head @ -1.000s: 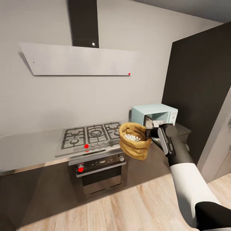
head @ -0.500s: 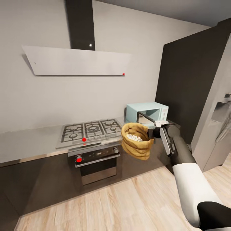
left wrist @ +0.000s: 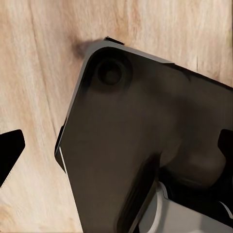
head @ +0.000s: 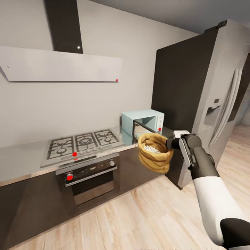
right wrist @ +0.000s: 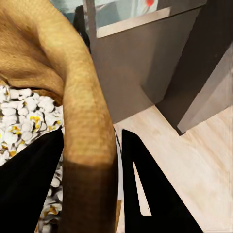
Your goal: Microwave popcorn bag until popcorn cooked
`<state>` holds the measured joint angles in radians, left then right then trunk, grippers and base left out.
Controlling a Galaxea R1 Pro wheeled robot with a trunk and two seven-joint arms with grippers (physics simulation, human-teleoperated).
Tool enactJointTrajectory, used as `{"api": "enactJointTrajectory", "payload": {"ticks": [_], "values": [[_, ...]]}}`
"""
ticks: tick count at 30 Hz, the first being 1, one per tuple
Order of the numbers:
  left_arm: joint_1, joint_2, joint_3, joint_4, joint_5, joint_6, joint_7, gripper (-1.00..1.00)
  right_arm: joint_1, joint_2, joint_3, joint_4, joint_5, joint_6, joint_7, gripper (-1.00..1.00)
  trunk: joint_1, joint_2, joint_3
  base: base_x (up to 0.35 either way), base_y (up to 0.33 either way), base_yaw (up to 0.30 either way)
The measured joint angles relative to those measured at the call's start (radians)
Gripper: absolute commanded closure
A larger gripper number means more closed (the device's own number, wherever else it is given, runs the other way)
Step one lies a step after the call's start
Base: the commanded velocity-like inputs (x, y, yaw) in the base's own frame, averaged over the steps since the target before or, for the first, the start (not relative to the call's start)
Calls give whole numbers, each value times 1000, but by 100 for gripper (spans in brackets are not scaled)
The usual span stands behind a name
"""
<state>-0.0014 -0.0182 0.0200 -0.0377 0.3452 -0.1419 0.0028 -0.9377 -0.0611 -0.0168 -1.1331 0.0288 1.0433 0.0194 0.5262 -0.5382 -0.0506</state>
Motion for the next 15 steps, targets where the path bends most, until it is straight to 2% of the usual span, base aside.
{"api": "enactJointTrajectory", "payload": {"ticks": [4, 15], "values": [[0, 0, 0, 0, 0, 0, 0, -100, 0, -11, 0, 0, -3, 0, 0, 100, 0, 0, 0, 0, 0, -293], [0, 0, 0, 0, -1, 0, 0, -100, 0, -17, 0, 0, -2, 0, 0, 100, 0, 0, 0, 0, 0, -293]]}}
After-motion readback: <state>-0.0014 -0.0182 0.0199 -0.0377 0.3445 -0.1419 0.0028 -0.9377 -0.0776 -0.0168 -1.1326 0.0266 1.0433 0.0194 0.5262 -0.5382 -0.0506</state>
